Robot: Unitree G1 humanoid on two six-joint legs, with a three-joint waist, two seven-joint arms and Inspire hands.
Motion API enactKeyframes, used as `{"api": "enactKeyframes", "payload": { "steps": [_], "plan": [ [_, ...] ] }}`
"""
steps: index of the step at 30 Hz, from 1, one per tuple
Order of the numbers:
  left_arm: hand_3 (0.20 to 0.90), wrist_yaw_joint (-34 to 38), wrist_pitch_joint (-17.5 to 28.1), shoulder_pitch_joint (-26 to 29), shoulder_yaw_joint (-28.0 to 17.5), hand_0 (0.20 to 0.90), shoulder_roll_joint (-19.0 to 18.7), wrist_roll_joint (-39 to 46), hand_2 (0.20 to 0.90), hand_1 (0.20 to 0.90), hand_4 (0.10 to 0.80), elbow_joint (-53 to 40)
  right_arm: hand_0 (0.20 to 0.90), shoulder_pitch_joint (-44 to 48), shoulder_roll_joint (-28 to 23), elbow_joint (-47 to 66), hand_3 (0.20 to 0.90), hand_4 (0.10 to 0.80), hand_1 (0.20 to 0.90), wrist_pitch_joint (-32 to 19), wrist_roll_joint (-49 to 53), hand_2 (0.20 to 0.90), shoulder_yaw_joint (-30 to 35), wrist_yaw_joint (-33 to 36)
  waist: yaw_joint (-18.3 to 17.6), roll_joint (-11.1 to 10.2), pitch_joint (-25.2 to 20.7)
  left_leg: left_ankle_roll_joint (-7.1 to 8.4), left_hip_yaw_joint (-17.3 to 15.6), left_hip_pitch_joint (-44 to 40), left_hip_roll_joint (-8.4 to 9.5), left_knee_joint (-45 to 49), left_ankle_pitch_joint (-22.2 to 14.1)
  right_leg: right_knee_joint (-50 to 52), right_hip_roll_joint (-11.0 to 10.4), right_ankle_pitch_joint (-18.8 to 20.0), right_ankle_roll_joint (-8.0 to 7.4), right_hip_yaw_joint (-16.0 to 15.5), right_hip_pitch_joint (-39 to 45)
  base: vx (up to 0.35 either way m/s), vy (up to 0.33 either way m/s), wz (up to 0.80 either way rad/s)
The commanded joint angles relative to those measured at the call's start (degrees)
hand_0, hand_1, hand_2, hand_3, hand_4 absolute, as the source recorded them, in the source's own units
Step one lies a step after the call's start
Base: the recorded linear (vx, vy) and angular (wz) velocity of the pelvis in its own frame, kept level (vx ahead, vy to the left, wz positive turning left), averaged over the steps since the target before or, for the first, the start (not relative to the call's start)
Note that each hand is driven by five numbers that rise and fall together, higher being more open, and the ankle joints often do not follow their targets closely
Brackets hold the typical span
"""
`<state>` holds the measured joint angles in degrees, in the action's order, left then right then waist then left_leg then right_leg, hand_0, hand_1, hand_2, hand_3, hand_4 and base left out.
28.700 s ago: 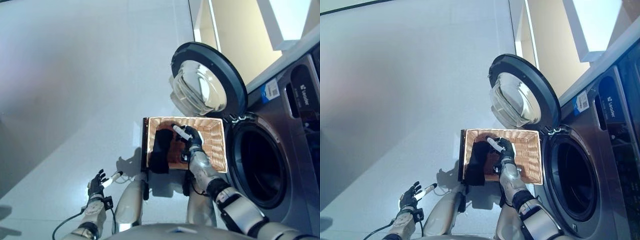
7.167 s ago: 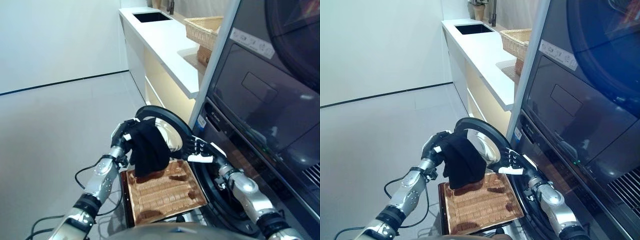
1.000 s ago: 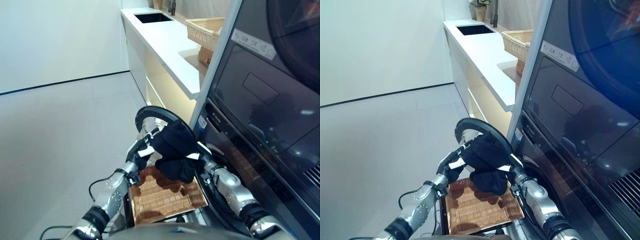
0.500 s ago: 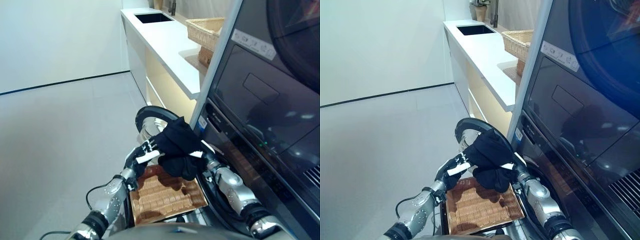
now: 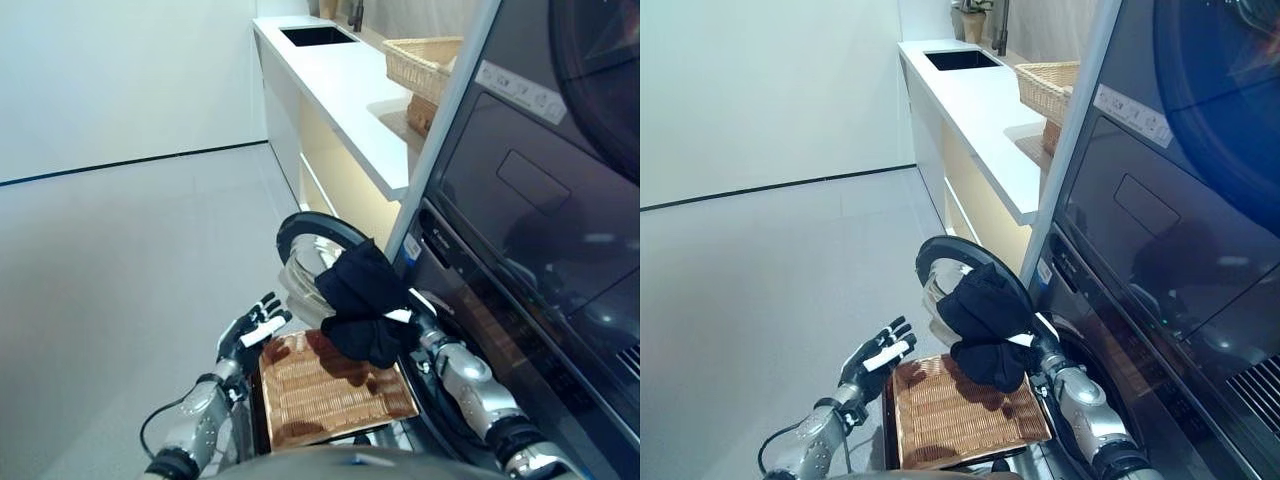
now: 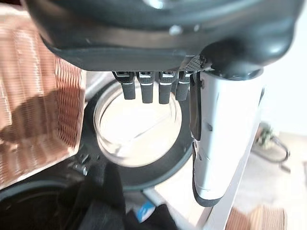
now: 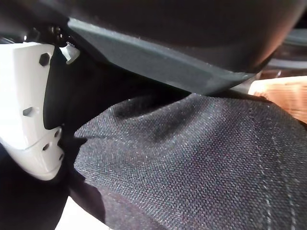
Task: Pick up the clothes and place them into the washing machine
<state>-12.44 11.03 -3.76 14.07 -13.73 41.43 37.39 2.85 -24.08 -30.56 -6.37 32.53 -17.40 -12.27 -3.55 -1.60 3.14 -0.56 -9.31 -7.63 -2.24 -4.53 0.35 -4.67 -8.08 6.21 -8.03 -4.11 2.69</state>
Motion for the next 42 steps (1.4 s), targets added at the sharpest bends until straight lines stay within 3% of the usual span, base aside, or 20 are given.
{"api": "enactKeyframes", "payload": {
  "steps": [1, 15, 28, 42],
  "plan": [
    [0.9, 0.5, 7.4, 4.2, -3.9, 0.9, -1.8, 0.2, 0.9, 0.9, 0.8, -0.6, 0.2, 3.0, 2.1, 2.5, 0.2, 0.3, 0.2, -8.1, 1.4, 0.2, 4.5, 0.1, 1.7, -4.6, -3.7, 4.38, 2.6, 3.2, -1.81, 5.0, -0.5, 4.5, -4.1, 2.8, -3.28, -0.1, -3.1, -0.008, 0.008, 0.04],
    [0.9, 5.4, 10.2, -0.1, -12.7, 0.9, 0.1, 1.9, 0.9, 0.9, 0.8, -9.0, 0.2, 0.5, 5.8, -4.5, 0.2, 0.3, 0.2, -6.9, 1.2, 0.2, 5.5, 1.5, 1.8, -4.1, -1.7, 4.41, 2.4, 4.7, -1.59, 7.2, -1.3, 4.8, -4.6, 2.8, -3.38, 0.2, -3.9, -0.001, 0.001, 0.0],
    [0.9, 5.4, 9.9, -4.0, -13.0, 0.9, 0.2, 2.0, 0.9, 0.9, 0.8, -14.2, 0.2, -0.8, 7.8, -5.5, 0.2, 0.3, 0.2, -7.1, 4.9, 0.2, 7.1, 2.8, 1.7, -3.0, 2.0, 4.09, 2.8, 8.8, -0.81, 9.7, -1.7, 6.5, -5.4, 2.8, -3.21, 0.6, -7.1, -0.032, 0.01, 0.01],
    [0.9, 6.9, 10.4, -2.4, -10.7, 0.9, -0.3, 4.6, 0.9, 0.9, 0.8, -17.2, 0.2, 4.2, 8.7, -8.3, 0.2, 0.3, 0.2, -9.7, 10.0, 0.2, 9.7, 7.5, 1.2, -2.0, 8.4, 3.55, 3.8, 19.5, -0.68, 19.6, -3.5, 13.7, -6.1, 1.9, -2.17, 2.0, -16.7, -0.108, 0.013, 0.03]
  ]
}}
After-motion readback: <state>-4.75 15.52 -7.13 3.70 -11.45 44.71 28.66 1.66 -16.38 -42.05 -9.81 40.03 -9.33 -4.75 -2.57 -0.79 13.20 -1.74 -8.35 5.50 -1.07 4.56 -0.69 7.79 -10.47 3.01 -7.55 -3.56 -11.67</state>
